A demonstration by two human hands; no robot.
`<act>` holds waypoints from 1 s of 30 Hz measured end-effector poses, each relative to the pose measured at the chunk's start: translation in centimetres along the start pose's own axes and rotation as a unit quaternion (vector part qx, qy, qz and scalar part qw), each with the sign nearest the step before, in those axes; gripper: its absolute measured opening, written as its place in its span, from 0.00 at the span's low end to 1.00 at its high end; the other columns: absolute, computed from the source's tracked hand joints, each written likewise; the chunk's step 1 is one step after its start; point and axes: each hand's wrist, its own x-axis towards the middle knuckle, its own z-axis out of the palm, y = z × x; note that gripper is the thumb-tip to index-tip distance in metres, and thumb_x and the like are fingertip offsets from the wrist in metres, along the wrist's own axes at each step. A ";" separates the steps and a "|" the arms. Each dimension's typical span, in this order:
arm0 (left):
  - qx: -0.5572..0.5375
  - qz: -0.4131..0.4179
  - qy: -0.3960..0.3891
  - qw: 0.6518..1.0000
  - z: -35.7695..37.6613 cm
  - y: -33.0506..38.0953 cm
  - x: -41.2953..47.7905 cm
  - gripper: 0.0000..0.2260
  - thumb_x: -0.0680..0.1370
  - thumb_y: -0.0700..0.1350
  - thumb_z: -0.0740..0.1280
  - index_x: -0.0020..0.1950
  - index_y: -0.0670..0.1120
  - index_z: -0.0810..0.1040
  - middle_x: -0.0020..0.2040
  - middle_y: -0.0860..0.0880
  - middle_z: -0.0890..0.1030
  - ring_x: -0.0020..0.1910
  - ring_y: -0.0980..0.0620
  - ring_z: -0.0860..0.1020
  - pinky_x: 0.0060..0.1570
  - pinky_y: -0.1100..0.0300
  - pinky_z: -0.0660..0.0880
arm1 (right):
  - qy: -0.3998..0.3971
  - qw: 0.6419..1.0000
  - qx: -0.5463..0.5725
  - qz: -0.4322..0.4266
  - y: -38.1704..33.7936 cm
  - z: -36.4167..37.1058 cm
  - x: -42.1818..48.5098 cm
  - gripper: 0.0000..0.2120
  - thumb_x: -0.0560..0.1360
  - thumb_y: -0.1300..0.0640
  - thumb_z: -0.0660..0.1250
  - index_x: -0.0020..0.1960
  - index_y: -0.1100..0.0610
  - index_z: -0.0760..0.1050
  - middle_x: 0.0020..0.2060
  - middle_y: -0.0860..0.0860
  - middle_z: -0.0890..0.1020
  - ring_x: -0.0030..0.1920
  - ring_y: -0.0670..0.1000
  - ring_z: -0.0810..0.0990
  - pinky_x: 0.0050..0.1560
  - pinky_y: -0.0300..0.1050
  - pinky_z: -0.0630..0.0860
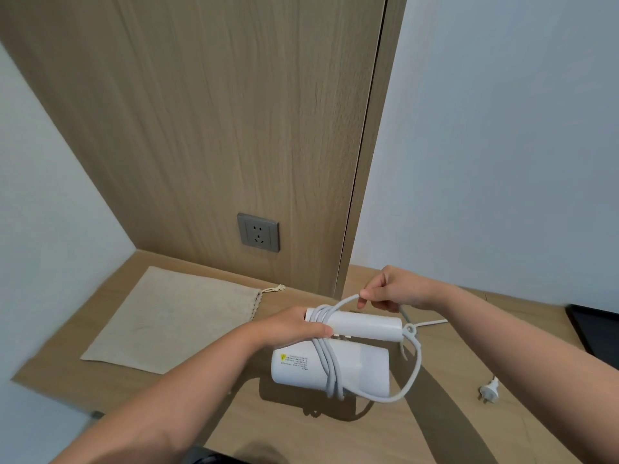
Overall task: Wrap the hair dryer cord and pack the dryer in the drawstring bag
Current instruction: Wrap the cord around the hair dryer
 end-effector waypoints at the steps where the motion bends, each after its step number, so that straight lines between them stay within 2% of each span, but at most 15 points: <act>1: -0.020 -0.001 -0.001 1.000 0.0 -0.1 -0.1 0.12 0.78 0.50 0.66 0.61 0.50 0.74 0.51 0.51 0.80 0.47 0.54 0.80 0.47 0.61 0.76 | -0.006 1.000 0.024 0.008 0.6 0.1 0.1 0.11 0.77 0.54 0.65 0.42 0.56 0.84 0.26 0.50 0.75 0.26 0.46 0.69 0.29 0.37 0.68; 3: -0.088 -0.007 0.004 0.996 -0.1 -0.8 -0.1 0.16 0.75 0.54 0.66 0.61 0.50 0.74 0.52 0.48 0.81 0.49 0.51 0.80 0.49 0.58 0.76 | -0.004 0.995 0.103 0.017 2.2 0.2 0.2 0.12 0.78 0.58 0.64 0.41 0.61 0.82 0.27 0.52 0.76 0.25 0.46 0.72 0.27 0.36 0.70; 5: -0.163 -0.022 0.023 0.986 -0.1 -1.2 -0.3 0.16 0.75 0.54 0.64 0.60 0.49 0.74 0.51 0.47 0.82 0.47 0.50 0.81 0.48 0.57 0.76 | 0.012 0.984 0.176 0.023 3.6 0.5 -0.1 0.15 0.78 0.64 0.61 0.34 0.62 0.79 0.25 0.54 0.72 0.23 0.47 0.68 0.24 0.37 0.67; 8: -0.248 -0.049 0.055 0.966 -0.3 -1.8 0.0 0.18 0.76 0.56 0.62 0.59 0.46 0.76 0.52 0.43 0.82 0.48 0.47 0.81 0.50 0.55 0.75 | 0.044 0.970 0.235 0.044 5.0 2.1 -0.2 0.24 0.80 0.62 0.57 0.27 0.56 0.77 0.22 0.53 0.68 0.23 0.48 0.62 0.25 0.39 0.62; 10: -0.299 -0.058 0.081 0.949 -0.4 -2.2 0.4 0.18 0.77 0.57 0.62 0.58 0.46 0.77 0.52 0.41 0.83 0.49 0.44 0.81 0.52 0.53 0.74 | 0.066 0.968 0.233 0.067 5.5 3.3 -0.1 0.25 0.80 0.63 0.56 0.26 0.56 0.75 0.21 0.52 0.66 0.22 0.48 0.60 0.24 0.39 0.59; 13: -0.372 -0.078 0.117 0.918 -0.9 -3.1 1.2 0.19 0.78 0.56 0.61 0.58 0.44 0.78 0.49 0.40 0.83 0.47 0.42 0.81 0.53 0.51 0.73 | 0.111 0.984 0.116 0.078 4.7 4.9 -0.4 0.16 0.80 0.57 0.60 0.37 0.58 0.80 0.21 0.50 0.67 0.19 0.46 0.61 0.21 0.36 0.59; 15: -0.406 -0.096 0.123 0.900 -0.8 -3.4 1.6 0.19 0.77 0.56 0.62 0.58 0.44 0.78 0.46 0.39 0.83 0.44 0.42 0.81 0.50 0.51 0.75 | 0.137 0.989 -0.010 0.061 3.4 5.9 -0.7 0.14 0.79 0.55 0.62 0.38 0.56 0.81 0.22 0.50 0.68 0.20 0.44 0.63 0.23 0.34 0.62; 17: -0.435 -0.118 0.123 0.884 -0.5 -3.8 1.9 0.20 0.76 0.56 0.63 0.58 0.43 0.77 0.43 0.40 0.83 0.40 0.42 0.82 0.45 0.52 0.77 | 0.139 0.985 -0.098 0.043 2.3 6.6 -0.7 0.15 0.79 0.55 0.62 0.38 0.57 0.81 0.24 0.49 0.70 0.24 0.45 0.65 0.28 0.36 0.64; 19: -0.453 -0.130 0.117 0.874 -0.3 -4.1 2.0 0.21 0.76 0.56 0.63 0.59 0.42 0.77 0.42 0.40 0.83 0.38 0.42 0.82 0.41 0.54 0.78 | 0.136 0.980 -0.137 0.040 1.7 7.0 -1.0 0.15 0.79 0.55 0.60 0.43 0.61 0.83 0.25 0.47 0.70 0.27 0.45 0.66 0.30 0.36 0.64; 23: -0.472 -0.153 0.110 0.861 0.1 -4.3 2.0 0.20 0.75 0.58 0.65 0.55 0.42 0.78 0.37 0.42 0.83 0.33 0.44 0.82 0.34 0.57 0.79 | 0.104 0.977 -0.177 0.053 0.9 7.6 -1.8 0.15 0.79 0.55 0.59 0.47 0.60 0.83 0.28 0.44 0.73 0.29 0.41 0.69 0.29 0.32 0.63; 25: -0.476 -0.163 0.110 0.857 0.3 -4.3 2.2 0.21 0.73 0.59 0.67 0.55 0.43 0.78 0.38 0.42 0.83 0.34 0.43 0.82 0.35 0.56 0.79 | 0.087 0.977 -0.188 0.054 0.5 8.0 -2.0 0.15 0.79 0.55 0.60 0.47 0.63 0.82 0.33 0.52 0.79 0.31 0.46 0.72 0.33 0.38 0.68; 27: -0.476 -0.172 0.117 0.855 0.5 -4.5 2.4 0.24 0.71 0.60 0.69 0.57 0.44 0.78 0.39 0.42 0.83 0.36 0.43 0.82 0.37 0.55 0.79 | 0.083 0.975 -0.199 0.058 0.2 8.3 -1.9 0.16 0.78 0.54 0.59 0.45 0.65 0.80 0.37 0.59 0.81 0.35 0.51 0.73 0.38 0.45 0.70; 29: -0.472 -0.182 0.121 0.854 0.6 -4.6 2.5 0.26 0.69 0.62 0.70 0.58 0.44 0.79 0.41 0.42 0.83 0.37 0.43 0.82 0.39 0.54 0.78 | 0.068 0.969 -0.230 0.057 -0.1 8.7 -1.7 0.17 0.78 0.56 0.59 0.36 0.64 0.76 0.31 0.56 0.75 0.35 0.53 0.70 0.35 0.45 0.66; 30: -0.467 -0.186 0.126 0.855 0.6 -4.5 2.5 0.27 0.69 0.62 0.70 0.58 0.44 0.79 0.41 0.42 0.83 0.37 0.43 0.82 0.39 0.55 0.78 | 0.061 0.966 -0.246 0.056 -0.2 8.9 -1.7 0.18 0.78 0.56 0.58 0.30 0.61 0.71 0.28 0.53 0.71 0.34 0.54 0.68 0.32 0.45 0.64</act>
